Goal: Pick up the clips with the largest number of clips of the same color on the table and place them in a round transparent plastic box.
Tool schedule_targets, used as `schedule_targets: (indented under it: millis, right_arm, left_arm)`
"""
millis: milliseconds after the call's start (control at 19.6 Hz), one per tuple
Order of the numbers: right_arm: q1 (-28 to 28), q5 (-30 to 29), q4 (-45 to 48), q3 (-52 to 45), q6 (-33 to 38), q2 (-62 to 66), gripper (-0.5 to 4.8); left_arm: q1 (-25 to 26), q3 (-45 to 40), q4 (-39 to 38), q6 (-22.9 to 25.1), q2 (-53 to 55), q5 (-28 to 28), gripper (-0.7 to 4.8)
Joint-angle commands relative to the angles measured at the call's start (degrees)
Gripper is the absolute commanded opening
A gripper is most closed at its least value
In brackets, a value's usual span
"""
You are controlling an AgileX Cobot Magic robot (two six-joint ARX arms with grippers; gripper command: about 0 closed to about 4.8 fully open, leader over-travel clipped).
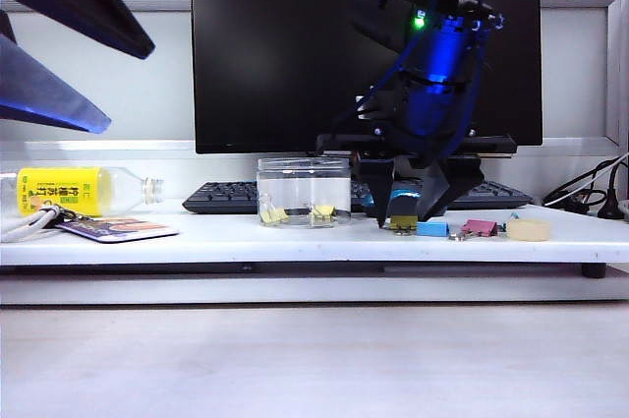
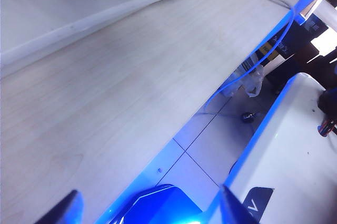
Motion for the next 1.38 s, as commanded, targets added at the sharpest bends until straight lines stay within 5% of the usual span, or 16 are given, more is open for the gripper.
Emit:
schedule_targets:
  millis: [51, 611, 713, 1375]
  right_arm:
    - [0.3, -1.8, -4.4, -0.6, 0.5, 0.6, 2.01]
    - [0.3, -1.8, -4.2, -0.6, 0.5, 0.6, 1.93]
    - [0.3, -1.8, -4.1, -0.6, 0.5, 0.6, 1.41]
    - [0.1, -1.6, -2.1, -0.3, -1.2, 0.6, 1.42]
  left_arm:
    - [0.0, 0.2, 0.8, 0.1, -0.1, 0.0, 3.44]
    - [0.0, 0.2, -0.7, 0.0, -0.1, 0.3, 3.44]
    - [0.0, 0.2, -0.8, 0.0, -0.1, 0.3, 3.44]
    - [0.0, 0.2, -1.2, 0.0, -0.1, 0.3, 3.44]
